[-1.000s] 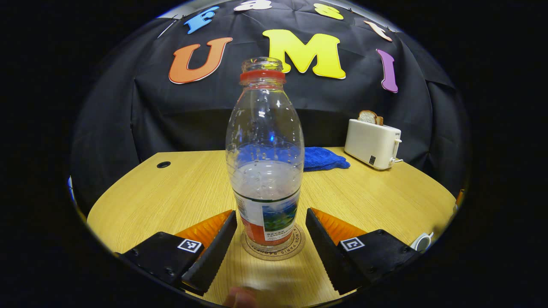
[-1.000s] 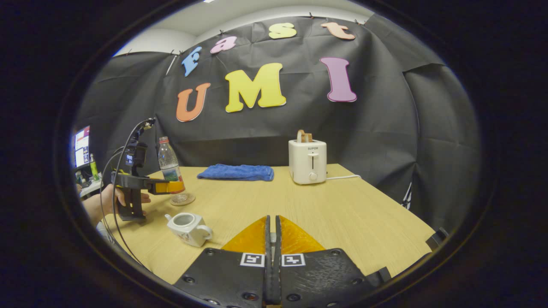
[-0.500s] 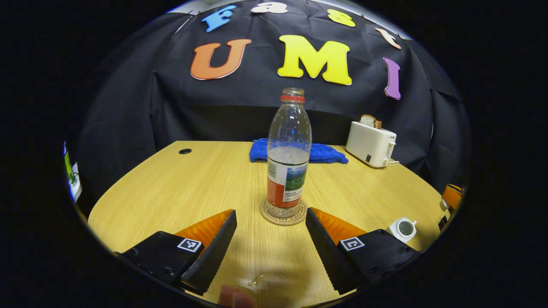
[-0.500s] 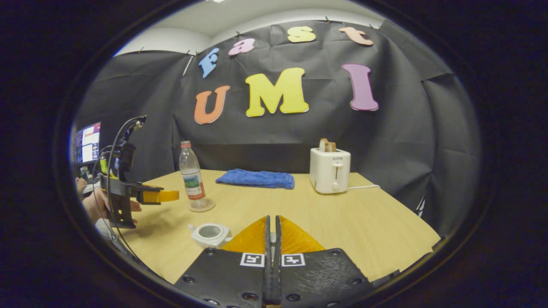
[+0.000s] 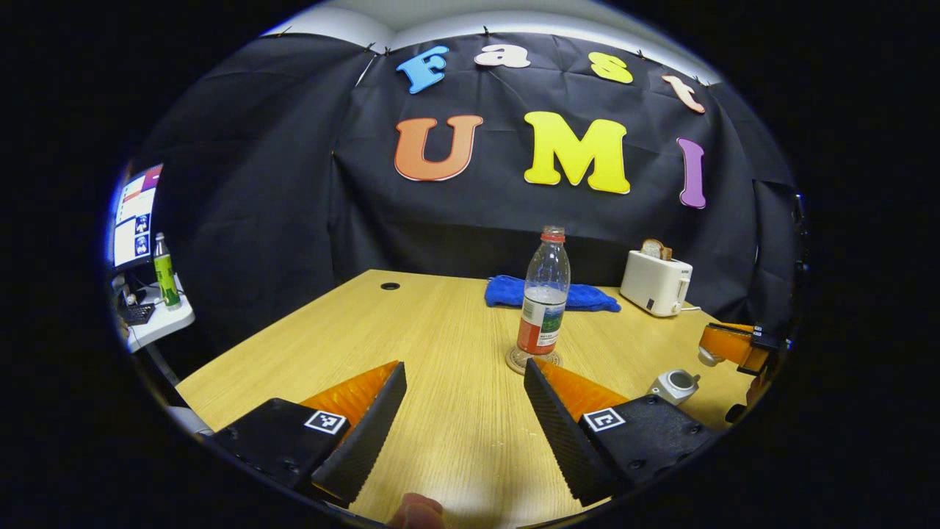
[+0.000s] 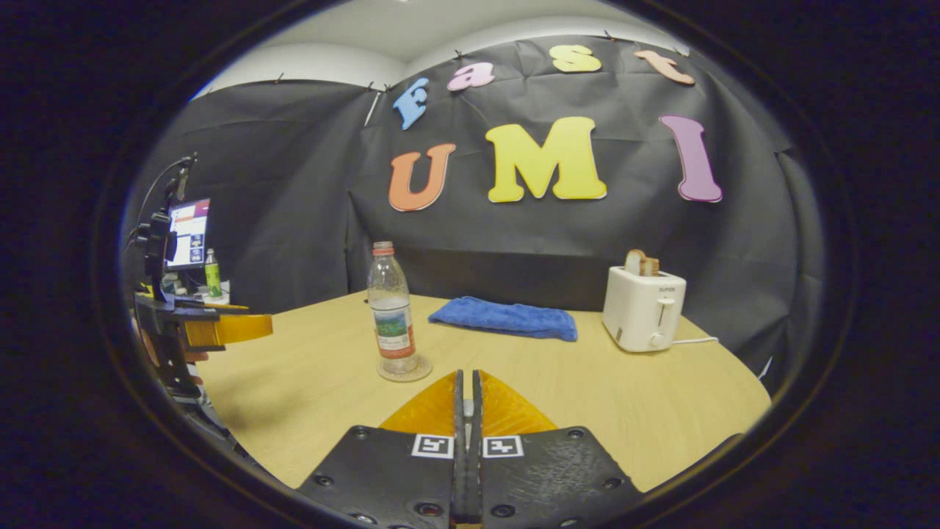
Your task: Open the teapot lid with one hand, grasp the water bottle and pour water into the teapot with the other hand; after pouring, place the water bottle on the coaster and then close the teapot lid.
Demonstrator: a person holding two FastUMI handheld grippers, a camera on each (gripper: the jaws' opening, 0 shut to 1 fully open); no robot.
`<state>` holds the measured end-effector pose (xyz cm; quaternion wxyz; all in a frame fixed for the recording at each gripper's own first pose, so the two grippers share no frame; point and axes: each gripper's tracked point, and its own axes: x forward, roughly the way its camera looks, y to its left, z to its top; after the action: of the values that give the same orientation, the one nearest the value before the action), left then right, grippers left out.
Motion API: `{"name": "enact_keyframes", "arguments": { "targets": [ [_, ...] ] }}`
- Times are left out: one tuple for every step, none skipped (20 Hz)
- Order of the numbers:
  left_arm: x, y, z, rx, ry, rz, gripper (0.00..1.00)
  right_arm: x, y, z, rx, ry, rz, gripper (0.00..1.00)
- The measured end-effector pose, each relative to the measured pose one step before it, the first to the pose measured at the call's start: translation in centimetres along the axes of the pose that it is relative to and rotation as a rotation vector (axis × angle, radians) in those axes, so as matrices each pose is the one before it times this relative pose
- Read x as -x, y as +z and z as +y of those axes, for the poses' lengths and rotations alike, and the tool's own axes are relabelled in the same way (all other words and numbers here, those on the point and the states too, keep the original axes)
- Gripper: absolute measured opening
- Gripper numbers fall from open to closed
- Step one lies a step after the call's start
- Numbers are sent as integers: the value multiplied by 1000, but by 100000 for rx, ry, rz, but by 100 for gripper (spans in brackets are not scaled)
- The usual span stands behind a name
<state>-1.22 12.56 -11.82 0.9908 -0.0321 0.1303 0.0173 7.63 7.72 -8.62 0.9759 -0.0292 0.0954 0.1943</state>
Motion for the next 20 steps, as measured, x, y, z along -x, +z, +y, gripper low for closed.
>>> {"name": "enact_keyframes", "arguments": {
  "targets": [
    [516,52,230,-146,461,-802,100,-451,-260,299,192,383,582,0],
    [487,62,266,-257,643,-576,100,-293,-447,348,115,554,891,0],
    [255,81,347,-712,778,-595,100,-292,-241,283,165,365,609,0],
    [176,84,177,-774,547,-591,100,-213,-142,228,482,242,217,0],
    [113,136,67,-934,365,-375,100,-165,-54,93,741,-32,20,0],
    [110,15,16,-878,262,-236,100,-102,44,-17,538,-50,-200,2],
    [-31,-14,-22,-543,-59,-33,100,-95,-188,29,177,74,-175,2],
    [64,18,-17,-203,-197,-162,100,-69,-87,43,47,-117,-105,2],
    [186,187,-22,36,-286,-172,100,-133,-150,-36,293,-409,160,0],
    [137,134,-67,127,-343,-359,100,-165,-227,-33,-10,-36,292,0],
    [161,251,-147,-14,-407,-417,100,-54,-326,-33,-177,-219,413,0],
    [61,225,-185,-196,-184,-540,100,-121,-183,-2,-305,97,538,0],
    [98,192,-67,-301,-224,-372,100,33,-135,28,-83,-37,142,0],
    [55,29,-11,-265,-168,-105,100,98,16,-18,-11,-133,-38,2],
    [-1,17,-152,10,-376,69,100,-72,-19,-44,-37,-297,-325,0],
    [64,-47,-300,205,-898,280,100,31,-52,-29,-104,-73,59,0],
    [199,120,-227,-63,-611,-203,100,24,0,9,-279,-109,-301,0],
    [210,150,-86,-337,-212,-473,100,103,-85,-46,-41,-204,-153,0],
    [47,210,-74,-345,-107,-499,100,-11,-10,52,116,-217,-239,0],
    [20,84,-55,-21,-55,-374,100,131,-60,29,250,-143,-281,0]
  ]
}}
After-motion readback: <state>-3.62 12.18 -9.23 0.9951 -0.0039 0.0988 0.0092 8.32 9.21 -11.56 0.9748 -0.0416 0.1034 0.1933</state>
